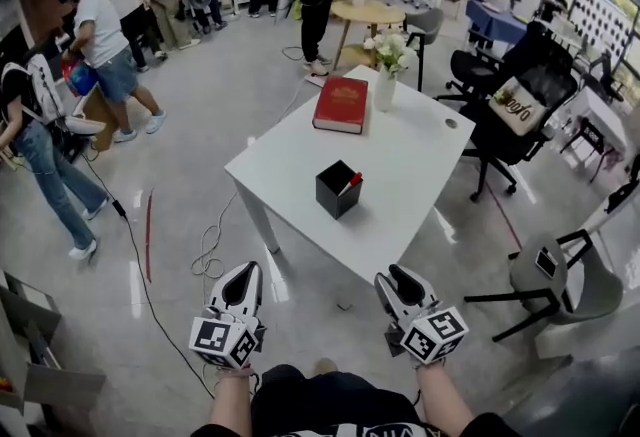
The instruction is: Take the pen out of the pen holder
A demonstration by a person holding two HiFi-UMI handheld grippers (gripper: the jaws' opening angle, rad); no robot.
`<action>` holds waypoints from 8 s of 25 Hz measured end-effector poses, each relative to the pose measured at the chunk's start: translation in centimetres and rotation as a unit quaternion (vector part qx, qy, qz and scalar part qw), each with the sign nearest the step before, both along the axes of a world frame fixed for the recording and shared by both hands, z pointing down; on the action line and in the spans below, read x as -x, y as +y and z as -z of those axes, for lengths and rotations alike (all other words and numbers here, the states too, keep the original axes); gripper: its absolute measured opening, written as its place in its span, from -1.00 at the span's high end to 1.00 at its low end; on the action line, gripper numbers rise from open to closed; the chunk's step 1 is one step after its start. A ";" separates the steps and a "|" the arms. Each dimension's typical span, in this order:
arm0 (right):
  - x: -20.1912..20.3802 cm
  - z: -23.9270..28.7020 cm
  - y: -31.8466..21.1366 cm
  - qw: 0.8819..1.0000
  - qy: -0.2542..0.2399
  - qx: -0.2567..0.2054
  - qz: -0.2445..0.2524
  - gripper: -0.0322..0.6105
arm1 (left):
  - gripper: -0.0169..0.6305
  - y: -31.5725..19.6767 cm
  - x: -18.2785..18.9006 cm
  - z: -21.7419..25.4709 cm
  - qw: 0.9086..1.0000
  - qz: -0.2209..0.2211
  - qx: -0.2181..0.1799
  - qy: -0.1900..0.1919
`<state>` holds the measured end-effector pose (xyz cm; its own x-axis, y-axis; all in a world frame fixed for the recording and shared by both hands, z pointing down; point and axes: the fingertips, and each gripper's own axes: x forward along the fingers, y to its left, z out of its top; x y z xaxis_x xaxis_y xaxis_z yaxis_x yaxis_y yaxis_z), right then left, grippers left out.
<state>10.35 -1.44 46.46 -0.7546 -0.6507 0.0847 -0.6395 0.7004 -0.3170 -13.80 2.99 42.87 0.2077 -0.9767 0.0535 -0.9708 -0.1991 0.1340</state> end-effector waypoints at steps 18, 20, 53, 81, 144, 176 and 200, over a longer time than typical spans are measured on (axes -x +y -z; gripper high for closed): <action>-0.5 -1.8 -1.8 0.999 -0.006 0.024 -0.030 0.43 | 0.94 -5.7 -2.7 -0.8 0.997 -0.069 0.017 -0.019; -0.2 -1.8 -2.7 0.999 -0.005 0.024 -0.034 0.43 | 0.94 -6.8 -2.1 -0.6 0.998 -0.066 0.013 -0.015; 7.7 -2.7 -19.6 0.993 0.026 0.053 -0.105 0.43 | 0.94 -27.2 4.6 -2.9 0.987 -0.156 0.038 0.010; 9.5 -4.5 -26.2 0.989 0.137 0.026 -0.047 0.50 | 0.94 -32.0 0.6 -6.0 0.979 -0.192 0.072 0.009; 5.4 6.8 -28.6 0.994 0.015 -0.059 -0.087 0.69 | 0.94 -33.2 0.9 -1.2 0.986 -0.167 0.024 0.001; 3.8 1.7 -26.6 0.990 0.086 -0.018 -0.114 0.69 | 0.94 -31.3 2.0 -2.0 0.988 -0.153 0.036 0.006; 3.1 -0.9 -25.1 0.986 0.117 0.003 -0.120 0.69 | 0.94 -30.4 2.5 -2.6 0.988 -0.150 0.041 0.006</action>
<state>7.26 -26.56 47.35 -0.5385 -0.8069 0.2427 -0.8426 0.5187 -0.1451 -16.31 -27.42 45.46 0.4882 -0.8635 0.1264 -0.8680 -0.4654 0.1732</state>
